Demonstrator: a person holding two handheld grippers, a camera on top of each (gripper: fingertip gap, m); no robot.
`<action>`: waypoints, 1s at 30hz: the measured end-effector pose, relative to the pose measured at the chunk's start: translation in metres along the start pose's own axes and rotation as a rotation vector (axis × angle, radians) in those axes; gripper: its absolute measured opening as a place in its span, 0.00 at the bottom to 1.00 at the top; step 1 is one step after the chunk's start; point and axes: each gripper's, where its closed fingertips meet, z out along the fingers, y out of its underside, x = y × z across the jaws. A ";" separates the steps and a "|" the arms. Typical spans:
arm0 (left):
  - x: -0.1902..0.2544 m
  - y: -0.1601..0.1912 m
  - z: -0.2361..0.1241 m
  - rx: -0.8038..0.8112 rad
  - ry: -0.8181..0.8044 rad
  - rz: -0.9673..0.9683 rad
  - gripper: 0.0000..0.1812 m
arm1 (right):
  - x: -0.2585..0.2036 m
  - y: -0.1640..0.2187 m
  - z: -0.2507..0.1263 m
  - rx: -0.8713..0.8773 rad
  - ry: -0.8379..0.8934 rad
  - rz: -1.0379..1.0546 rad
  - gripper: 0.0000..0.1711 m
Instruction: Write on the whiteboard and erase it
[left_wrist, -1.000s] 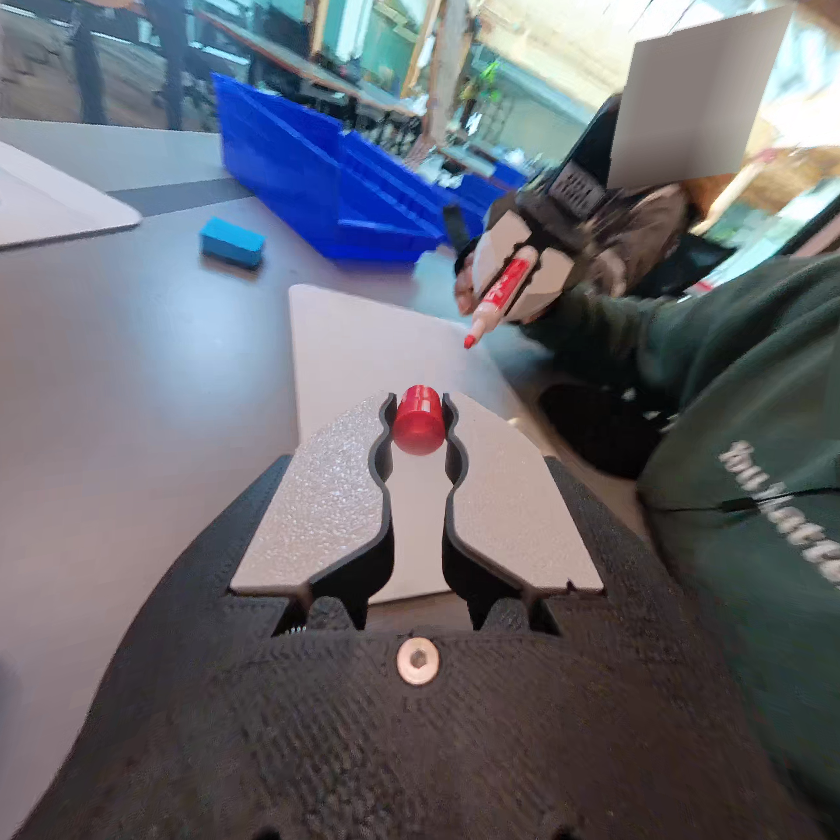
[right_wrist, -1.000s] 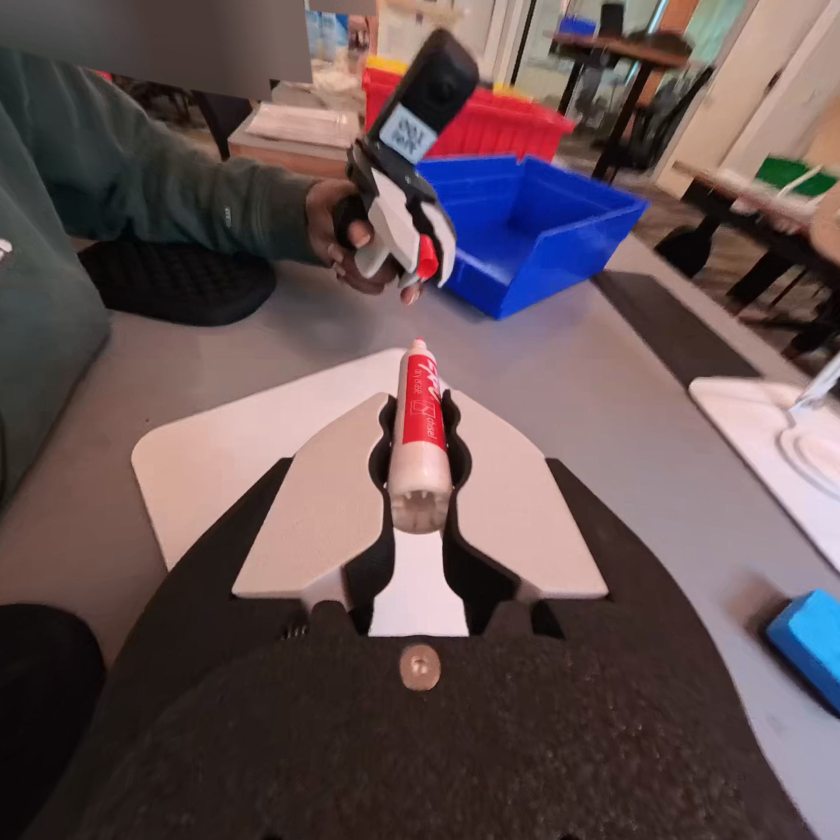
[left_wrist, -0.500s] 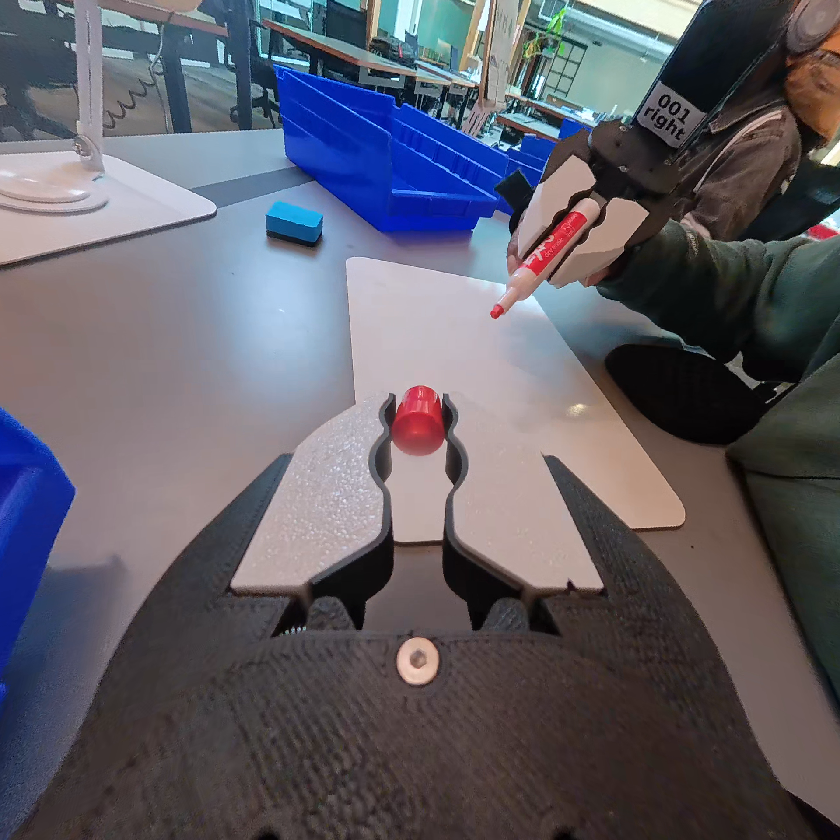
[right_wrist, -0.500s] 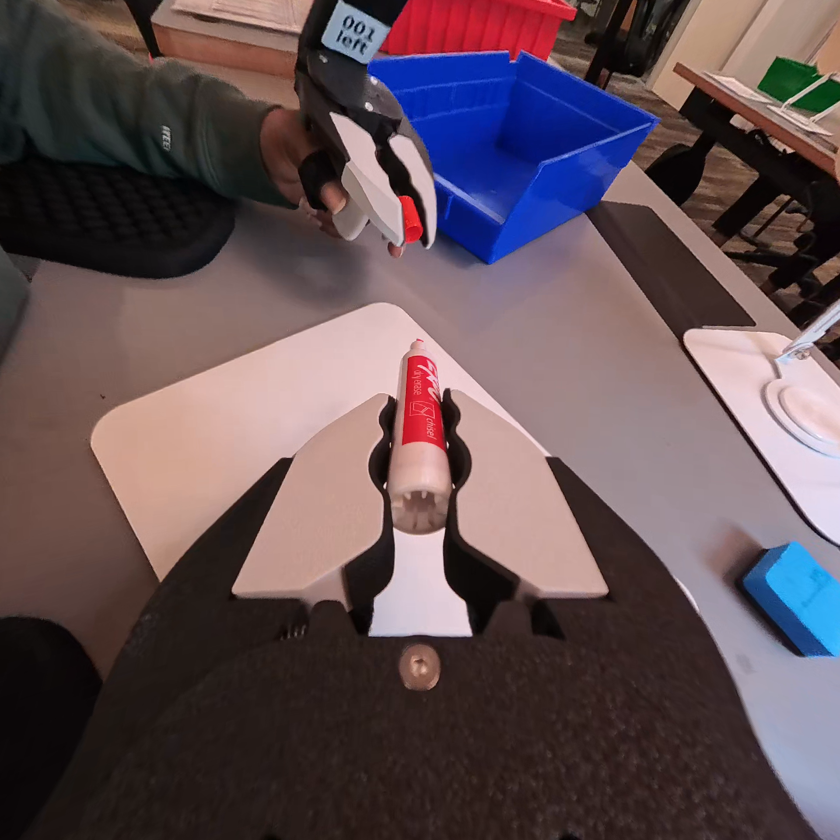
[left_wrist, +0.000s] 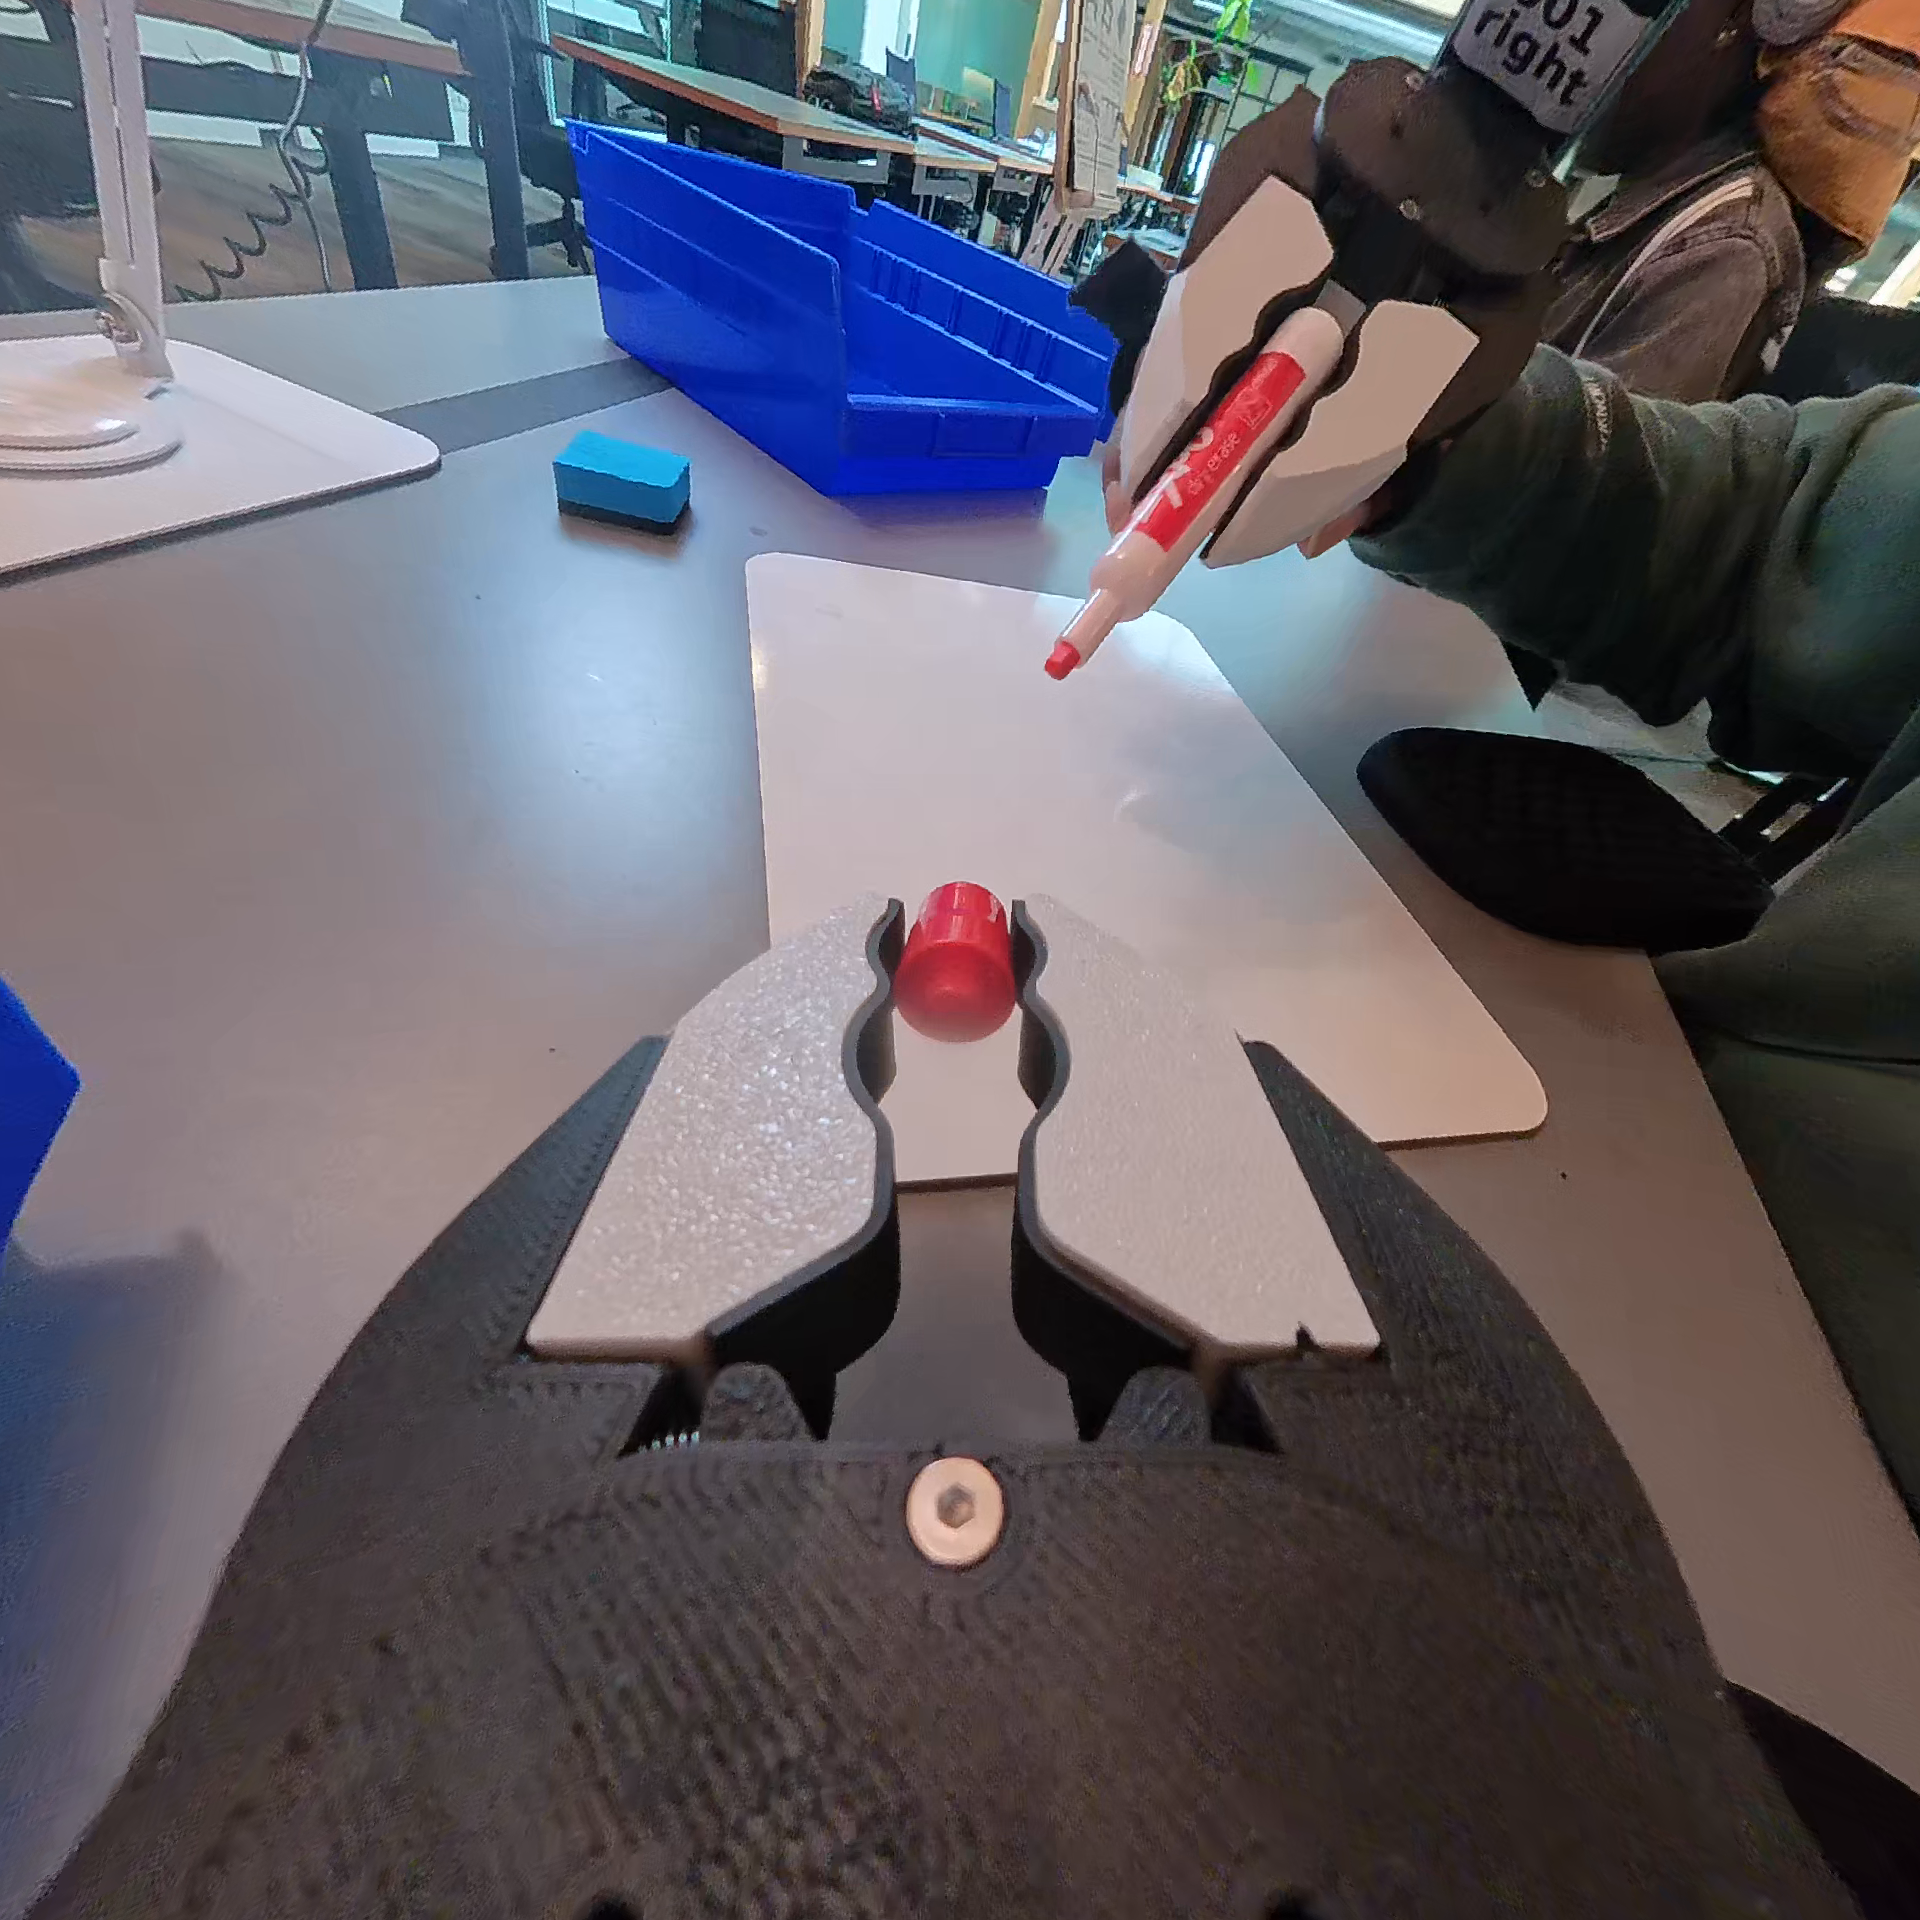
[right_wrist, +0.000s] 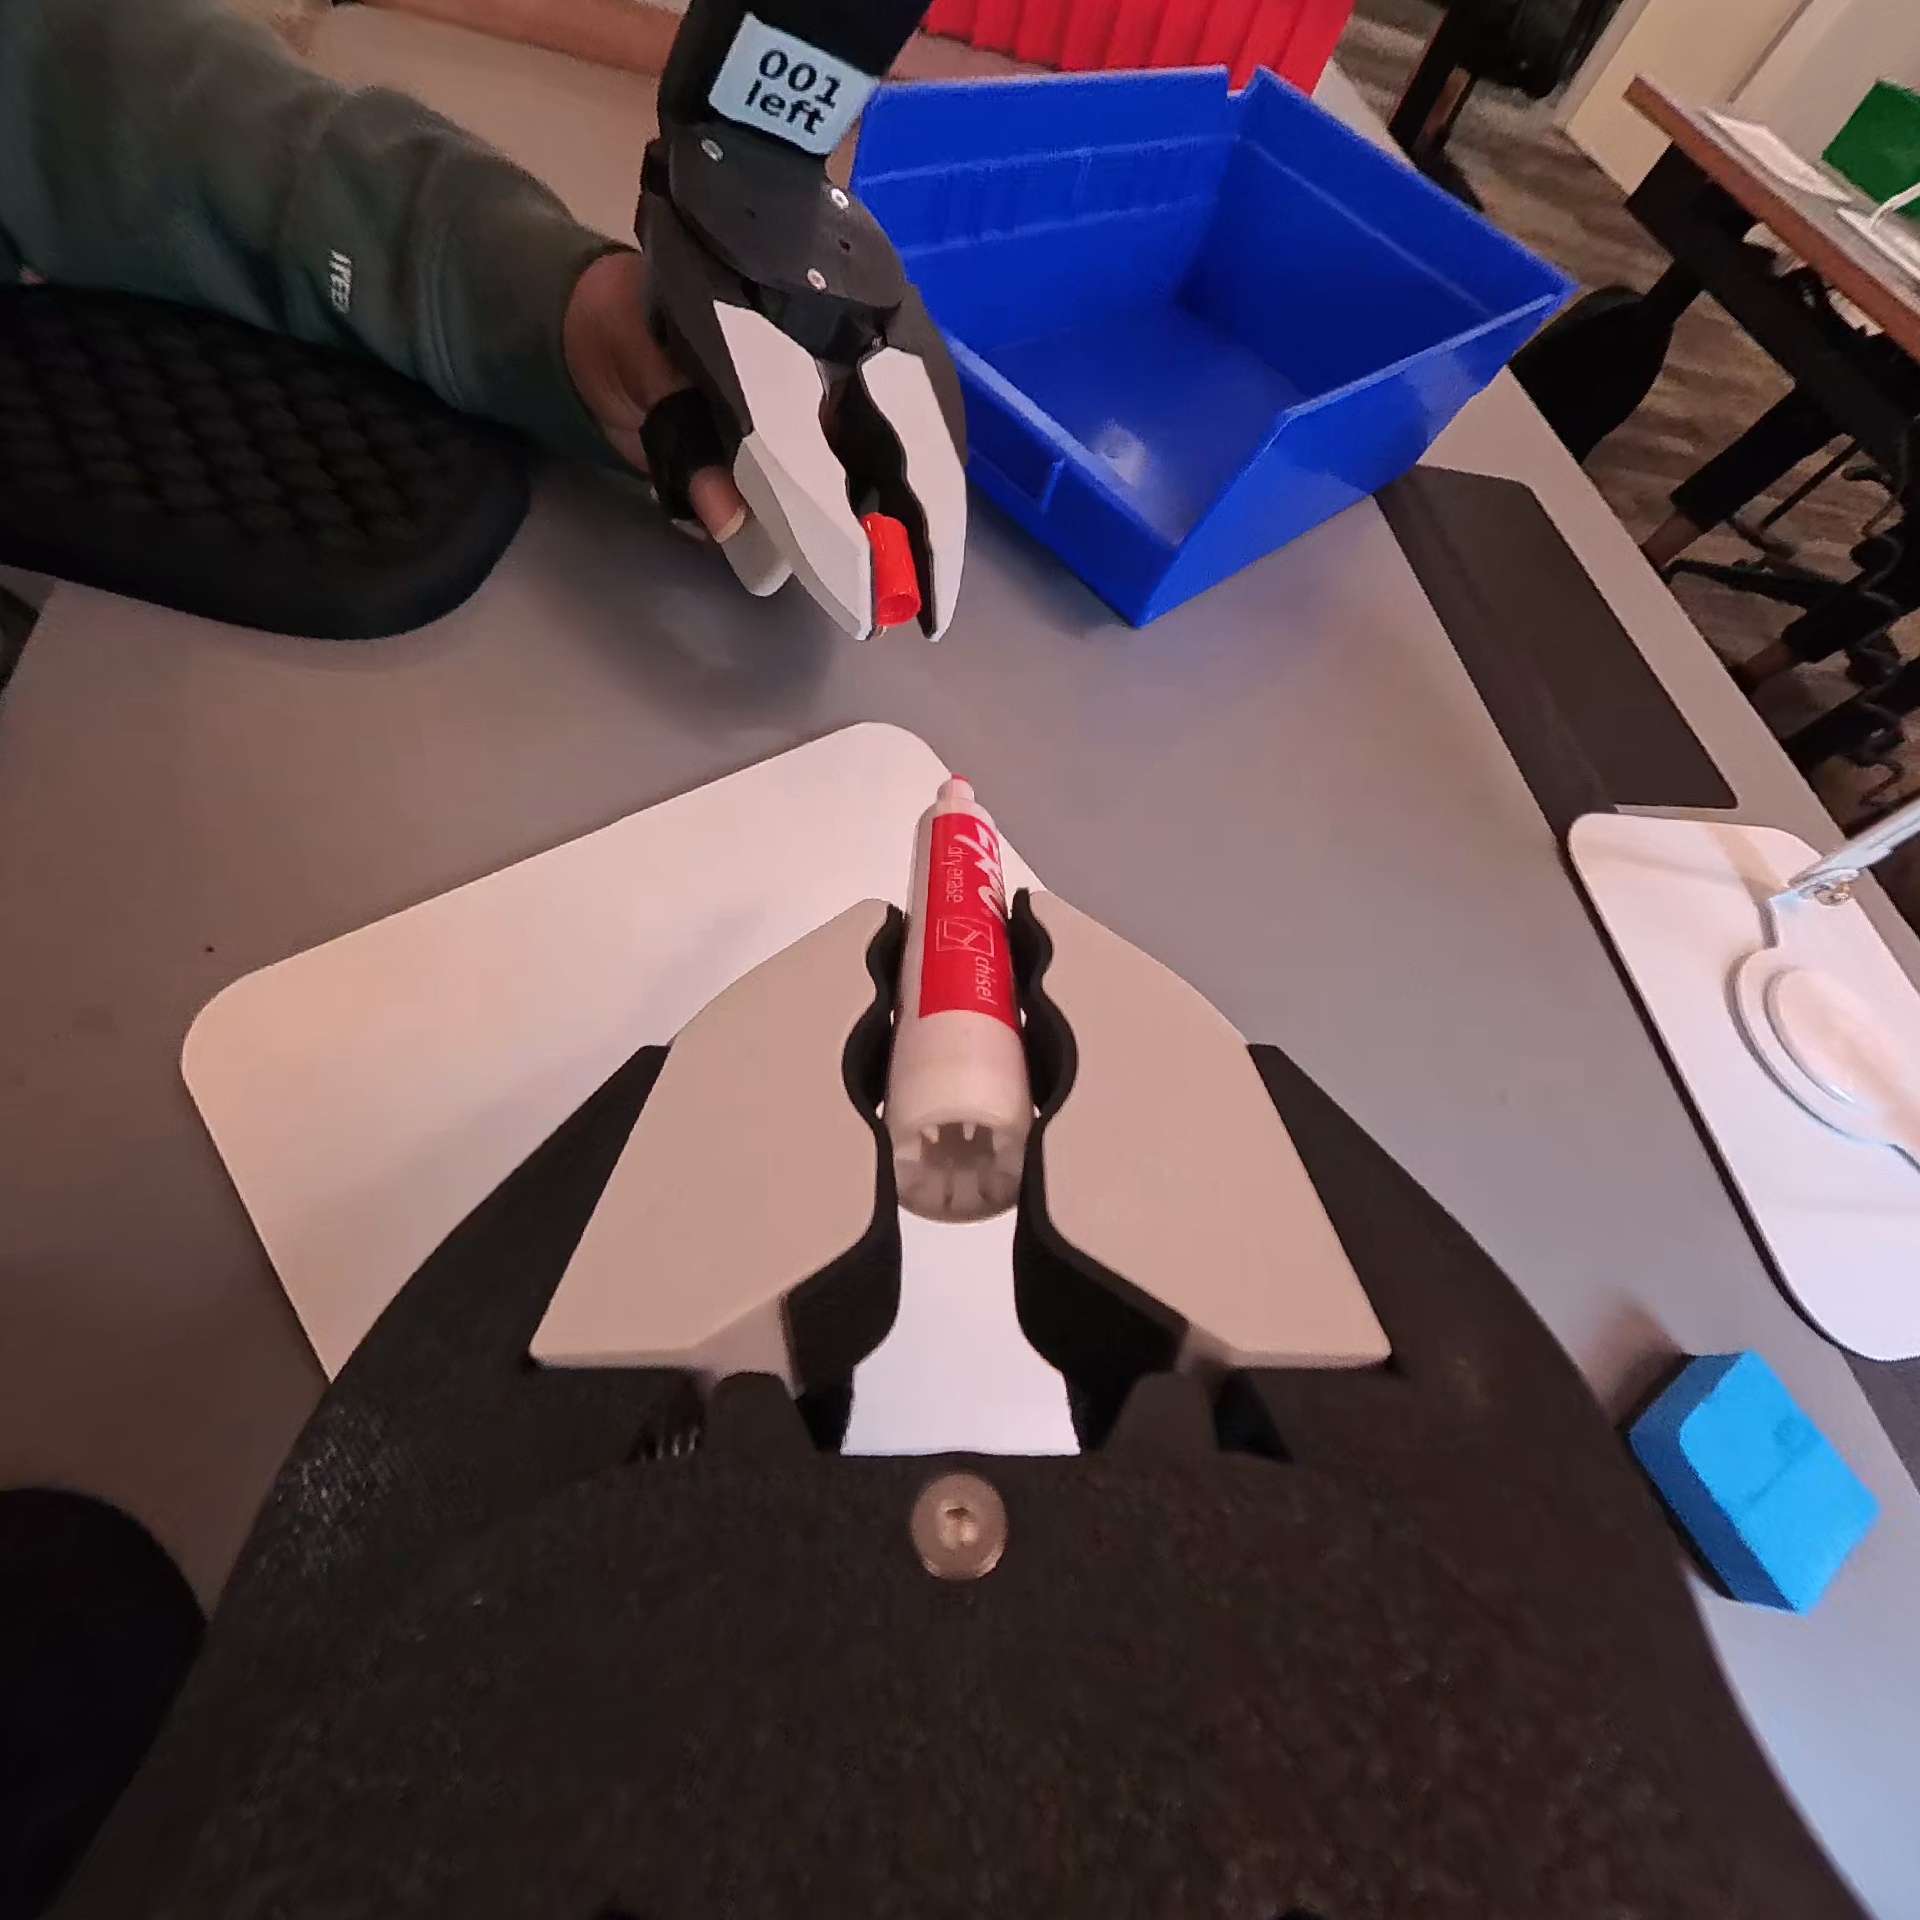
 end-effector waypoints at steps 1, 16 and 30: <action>0.000 0.000 0.000 0.005 0.001 0.000 0.11 | 0.000 0.000 0.002 -0.019 -0.010 -0.003 0.12; 0.008 -0.005 -0.002 0.032 -0.009 0.053 0.11 | -0.004 0.012 0.022 -0.377 -0.206 0.005 0.12; 0.010 -0.005 -0.001 0.033 -0.025 0.099 0.11 | -0.007 0.009 0.035 -0.446 -0.217 0.004 0.12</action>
